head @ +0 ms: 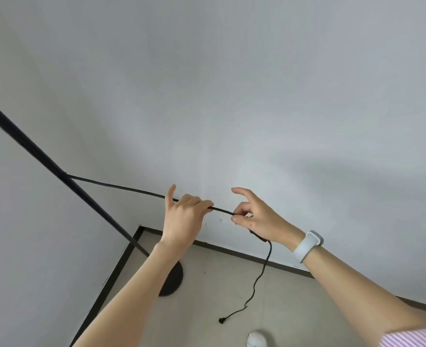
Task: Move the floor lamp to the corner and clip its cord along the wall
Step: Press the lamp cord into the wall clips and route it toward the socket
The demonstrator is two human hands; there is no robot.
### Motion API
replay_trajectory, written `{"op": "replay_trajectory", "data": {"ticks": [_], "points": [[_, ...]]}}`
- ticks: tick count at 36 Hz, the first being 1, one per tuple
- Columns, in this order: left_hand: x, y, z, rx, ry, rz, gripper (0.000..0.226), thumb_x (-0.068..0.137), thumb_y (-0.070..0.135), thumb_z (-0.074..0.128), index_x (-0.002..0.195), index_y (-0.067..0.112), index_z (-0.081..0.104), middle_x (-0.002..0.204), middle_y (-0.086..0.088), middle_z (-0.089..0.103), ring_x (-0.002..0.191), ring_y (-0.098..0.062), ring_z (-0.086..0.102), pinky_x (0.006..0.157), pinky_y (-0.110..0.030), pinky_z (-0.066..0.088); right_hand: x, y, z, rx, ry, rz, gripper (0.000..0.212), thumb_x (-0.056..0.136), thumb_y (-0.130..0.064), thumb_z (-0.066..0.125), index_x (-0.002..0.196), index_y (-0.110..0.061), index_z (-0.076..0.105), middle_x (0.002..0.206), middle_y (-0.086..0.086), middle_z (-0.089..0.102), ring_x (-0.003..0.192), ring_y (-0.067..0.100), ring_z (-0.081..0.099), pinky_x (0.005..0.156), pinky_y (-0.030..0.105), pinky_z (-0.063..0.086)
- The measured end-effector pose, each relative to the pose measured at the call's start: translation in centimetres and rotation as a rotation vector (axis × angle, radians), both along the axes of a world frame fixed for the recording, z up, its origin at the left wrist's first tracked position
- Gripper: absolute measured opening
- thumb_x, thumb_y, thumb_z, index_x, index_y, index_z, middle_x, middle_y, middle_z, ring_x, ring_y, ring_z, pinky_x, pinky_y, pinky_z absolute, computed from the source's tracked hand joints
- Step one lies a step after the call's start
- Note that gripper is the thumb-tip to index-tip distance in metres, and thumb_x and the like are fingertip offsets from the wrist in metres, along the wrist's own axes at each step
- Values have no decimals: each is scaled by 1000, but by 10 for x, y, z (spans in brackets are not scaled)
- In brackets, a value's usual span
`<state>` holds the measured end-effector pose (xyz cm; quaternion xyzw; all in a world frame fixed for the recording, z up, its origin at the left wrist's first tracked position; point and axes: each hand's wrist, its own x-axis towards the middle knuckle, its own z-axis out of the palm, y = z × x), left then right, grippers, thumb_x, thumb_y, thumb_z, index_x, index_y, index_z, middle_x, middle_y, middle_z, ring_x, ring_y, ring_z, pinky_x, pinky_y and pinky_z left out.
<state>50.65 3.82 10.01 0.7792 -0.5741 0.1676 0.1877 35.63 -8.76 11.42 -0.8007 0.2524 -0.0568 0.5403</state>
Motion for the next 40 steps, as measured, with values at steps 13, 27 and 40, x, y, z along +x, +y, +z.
{"op": "replay_trajectory", "data": {"ticks": [13, 27, 40], "points": [[-14, -17, -2, -3, 66, 320, 16, 82, 10, 65, 97, 14, 71, 85, -7, 73, 96, -31, 61, 105, -68, 15, -97, -52, -22, -43, 40, -160, 10, 87, -22, 59, 79, -25, 64, 53, -14, 56, 47, -1, 49, 46, 4, 35], [-70, -53, -24, 192, 73, 303, 70, 83, 22, 60, 142, 21, 22, 148, -11, 33, 140, -31, 20, 105, -69, -4, -130, -93, -50, -238, -65, -269, 11, 87, -19, 59, 82, -14, 68, 70, -18, 61, 63, -5, 54, 60, 6, 38], [-46, -69, -72, 199, 87, 140, 37, 54, -15, 74, 75, 16, 68, 57, -2, 57, 52, -26, 53, 87, -43, 49, -80, -94, -73, -153, 122, -54, 16, 90, -20, 54, 91, -15, 70, 72, -20, 62, 59, -9, 52, 58, 4, 37]]}}
